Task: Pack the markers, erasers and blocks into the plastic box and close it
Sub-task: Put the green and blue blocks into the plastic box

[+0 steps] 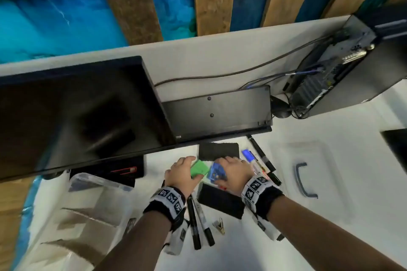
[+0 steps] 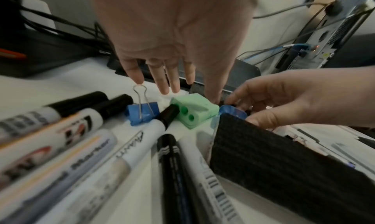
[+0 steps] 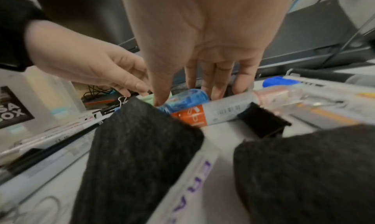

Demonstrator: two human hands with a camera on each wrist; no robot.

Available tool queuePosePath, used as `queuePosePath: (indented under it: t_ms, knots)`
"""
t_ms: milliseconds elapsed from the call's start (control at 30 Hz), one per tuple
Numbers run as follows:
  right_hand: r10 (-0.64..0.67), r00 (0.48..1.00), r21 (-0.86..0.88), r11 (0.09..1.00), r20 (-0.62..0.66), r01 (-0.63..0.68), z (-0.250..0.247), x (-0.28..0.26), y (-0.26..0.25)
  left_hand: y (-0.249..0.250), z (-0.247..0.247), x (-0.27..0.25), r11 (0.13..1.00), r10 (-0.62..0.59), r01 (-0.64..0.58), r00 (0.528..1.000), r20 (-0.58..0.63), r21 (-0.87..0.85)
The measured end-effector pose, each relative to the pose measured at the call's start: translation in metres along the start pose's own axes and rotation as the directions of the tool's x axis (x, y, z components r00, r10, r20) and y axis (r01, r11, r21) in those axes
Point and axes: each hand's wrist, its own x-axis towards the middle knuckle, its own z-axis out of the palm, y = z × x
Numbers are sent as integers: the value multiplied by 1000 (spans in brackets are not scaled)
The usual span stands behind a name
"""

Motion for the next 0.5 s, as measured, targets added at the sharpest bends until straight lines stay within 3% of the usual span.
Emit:
queuePosePath:
  t_ms: [167,300,367,500]
  knots:
    - [17,1000,22,1000,20,-18,3,11,1,0,8,16,999,-32,33,998,60,-18]
    - [25,997,79,996,68,-30,0,6,-1,1,5,7,995,12,-7,999,48,-104]
    - [-2,997,171,985,80,-12,-6,1,-4,2,-4,-8,978,52,-52,999,-8,-200]
    - [-104,992,259,959,-69,119,-25,-17,-16,5,-38,-65,932,99,-158,977,-189,-325]
